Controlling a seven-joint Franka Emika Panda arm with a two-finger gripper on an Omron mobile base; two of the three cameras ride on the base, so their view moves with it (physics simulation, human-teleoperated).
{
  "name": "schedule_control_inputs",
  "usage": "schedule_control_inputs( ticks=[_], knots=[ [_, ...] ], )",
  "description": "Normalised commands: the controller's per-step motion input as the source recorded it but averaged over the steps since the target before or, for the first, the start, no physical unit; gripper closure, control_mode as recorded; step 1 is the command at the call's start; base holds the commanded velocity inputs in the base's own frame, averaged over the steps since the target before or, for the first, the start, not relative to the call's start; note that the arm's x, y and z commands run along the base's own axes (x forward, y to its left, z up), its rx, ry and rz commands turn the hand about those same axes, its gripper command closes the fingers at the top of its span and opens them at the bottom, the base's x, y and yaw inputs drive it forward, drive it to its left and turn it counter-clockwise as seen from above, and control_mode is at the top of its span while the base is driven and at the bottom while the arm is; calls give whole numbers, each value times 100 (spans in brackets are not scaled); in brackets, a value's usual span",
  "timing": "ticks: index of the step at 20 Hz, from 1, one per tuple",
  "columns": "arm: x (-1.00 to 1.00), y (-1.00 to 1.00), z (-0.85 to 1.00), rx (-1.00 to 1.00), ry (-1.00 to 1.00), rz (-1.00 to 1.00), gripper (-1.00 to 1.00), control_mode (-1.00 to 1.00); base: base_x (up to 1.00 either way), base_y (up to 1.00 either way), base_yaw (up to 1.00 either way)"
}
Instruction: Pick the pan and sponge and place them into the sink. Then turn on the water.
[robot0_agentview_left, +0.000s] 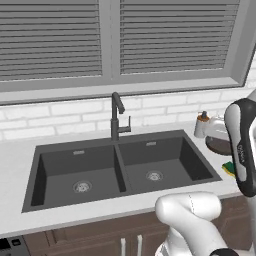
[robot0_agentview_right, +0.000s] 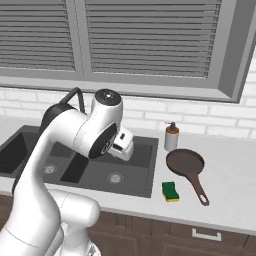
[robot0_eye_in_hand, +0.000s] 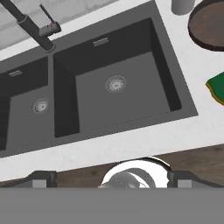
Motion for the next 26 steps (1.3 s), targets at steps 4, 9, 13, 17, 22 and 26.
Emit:
schedule_control_inputs(
  ticks=[4, 9, 13, 17, 22, 26],
  knots=[
    [0, -31, 0, 3, 0, 0, -100, -100, 0, 0, 0],
    [0, -47, -10, -1, 0, 0, -100, -100, 0, 0, 0],
    [0, -58, -16, -9, 0, 2, -100, -100, 0, 0, 0],
    [0, -63, -16, -4, 0, 1, -100, -100, 0, 0, 0],
    [0, -68, -18, -1, 0, 3, -100, -100, 0, 0, 0],
    [7, -61, -25, 0, 0, 5, -100, -100, 0, 0, 0]
  ],
)
